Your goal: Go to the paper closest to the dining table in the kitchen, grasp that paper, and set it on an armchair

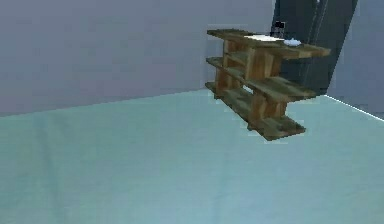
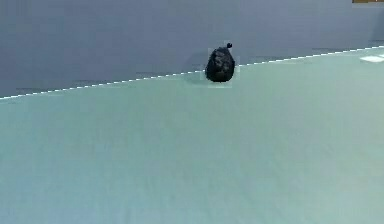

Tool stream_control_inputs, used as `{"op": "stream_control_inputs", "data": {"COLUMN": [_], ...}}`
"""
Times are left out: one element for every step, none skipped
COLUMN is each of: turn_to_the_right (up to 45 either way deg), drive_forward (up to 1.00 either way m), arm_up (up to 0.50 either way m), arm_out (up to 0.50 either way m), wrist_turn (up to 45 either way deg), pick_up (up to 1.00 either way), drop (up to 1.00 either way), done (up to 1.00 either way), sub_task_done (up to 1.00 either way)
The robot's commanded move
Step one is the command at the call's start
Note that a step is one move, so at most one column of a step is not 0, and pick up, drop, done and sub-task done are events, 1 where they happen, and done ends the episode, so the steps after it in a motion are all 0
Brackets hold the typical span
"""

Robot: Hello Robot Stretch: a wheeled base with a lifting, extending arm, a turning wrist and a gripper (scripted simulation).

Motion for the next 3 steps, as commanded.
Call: {"op": "stream_control_inputs", "data": {"turn_to_the_right": [12.0, 0.0, 6.0], "drive_forward": [0.00, 1.00, 0.00], "arm_up": [0.00, 0.00, 0.00], "arm_out": [0.00, 0.00, 0.00], "wrist_turn": [0.0, 0.0, 0.0], "pick_up": [0.00, 0.00, 0.00], "drop": [0.00, 0.00, 0.00], "done": [0.00, 0.00, 0.00], "sub_task_done": [0.00, 0.00, 0.00]}}
